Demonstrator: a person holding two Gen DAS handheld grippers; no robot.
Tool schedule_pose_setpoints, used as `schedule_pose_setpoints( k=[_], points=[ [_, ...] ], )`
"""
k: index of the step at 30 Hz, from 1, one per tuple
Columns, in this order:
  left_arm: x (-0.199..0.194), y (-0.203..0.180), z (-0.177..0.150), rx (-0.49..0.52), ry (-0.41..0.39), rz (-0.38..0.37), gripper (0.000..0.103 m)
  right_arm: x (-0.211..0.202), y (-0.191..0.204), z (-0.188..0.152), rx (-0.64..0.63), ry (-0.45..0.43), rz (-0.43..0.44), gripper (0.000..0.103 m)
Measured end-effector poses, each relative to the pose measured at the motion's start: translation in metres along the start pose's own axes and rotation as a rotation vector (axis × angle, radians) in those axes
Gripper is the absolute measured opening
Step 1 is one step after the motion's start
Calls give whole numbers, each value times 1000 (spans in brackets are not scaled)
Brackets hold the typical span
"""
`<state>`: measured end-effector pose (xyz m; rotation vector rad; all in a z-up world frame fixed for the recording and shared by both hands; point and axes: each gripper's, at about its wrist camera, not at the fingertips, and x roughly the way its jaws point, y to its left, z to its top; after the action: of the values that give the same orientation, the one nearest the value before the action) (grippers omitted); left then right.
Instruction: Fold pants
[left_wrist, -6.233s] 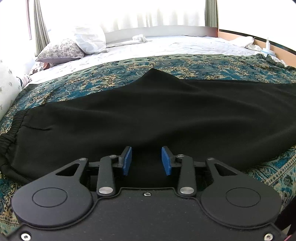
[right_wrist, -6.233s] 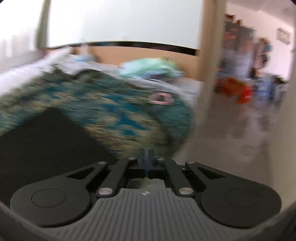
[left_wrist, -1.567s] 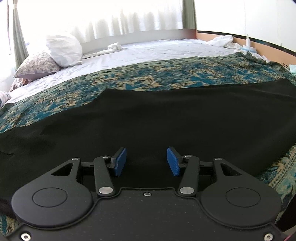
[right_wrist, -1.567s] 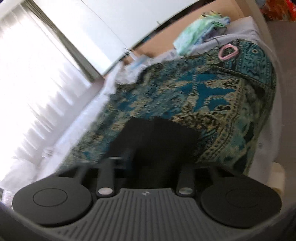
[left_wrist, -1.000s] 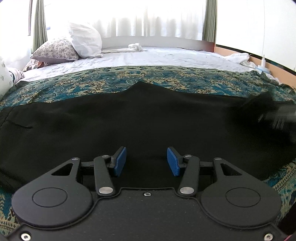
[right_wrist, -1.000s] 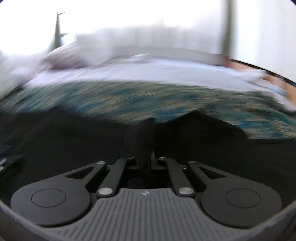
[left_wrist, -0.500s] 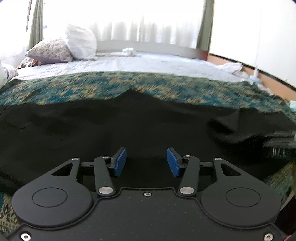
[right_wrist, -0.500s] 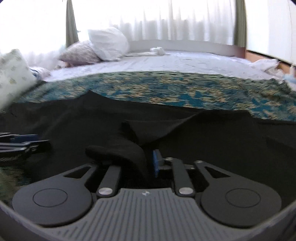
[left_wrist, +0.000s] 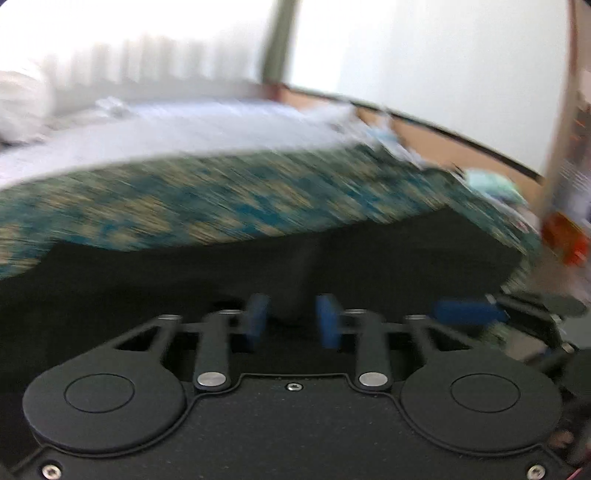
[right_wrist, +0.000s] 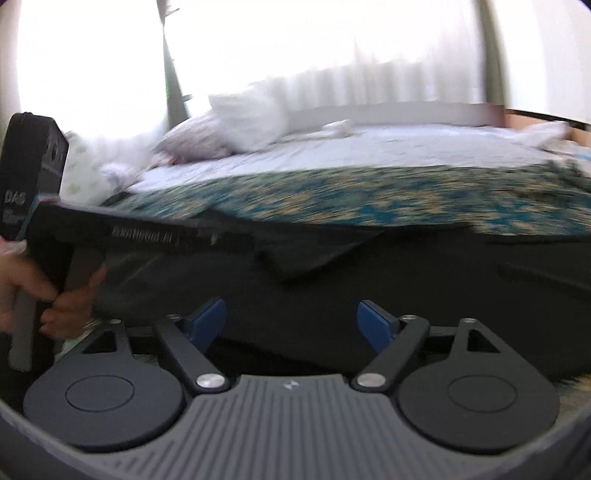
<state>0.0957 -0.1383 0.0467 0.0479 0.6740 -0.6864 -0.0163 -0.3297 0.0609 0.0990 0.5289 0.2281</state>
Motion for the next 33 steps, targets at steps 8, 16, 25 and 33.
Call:
schedule_pose_setpoints(
  k=[8, 16, 25, 33],
  points=[
    [76, -5, 15, 95, 87, 221, 16, 17, -18, -23, -11, 62, -194, 51],
    [69, 36, 43, 5, -2, 494, 18, -29, -74, -17, 200, -145, -296, 72],
    [9, 7, -7, 31, 9, 323, 28, -76, -212, -25, 691, -278, -807, 73],
    [-19, -12, -36, 41, -3, 290, 35, -48, -240, -20, 577, -171, -828, 72]
  ],
)
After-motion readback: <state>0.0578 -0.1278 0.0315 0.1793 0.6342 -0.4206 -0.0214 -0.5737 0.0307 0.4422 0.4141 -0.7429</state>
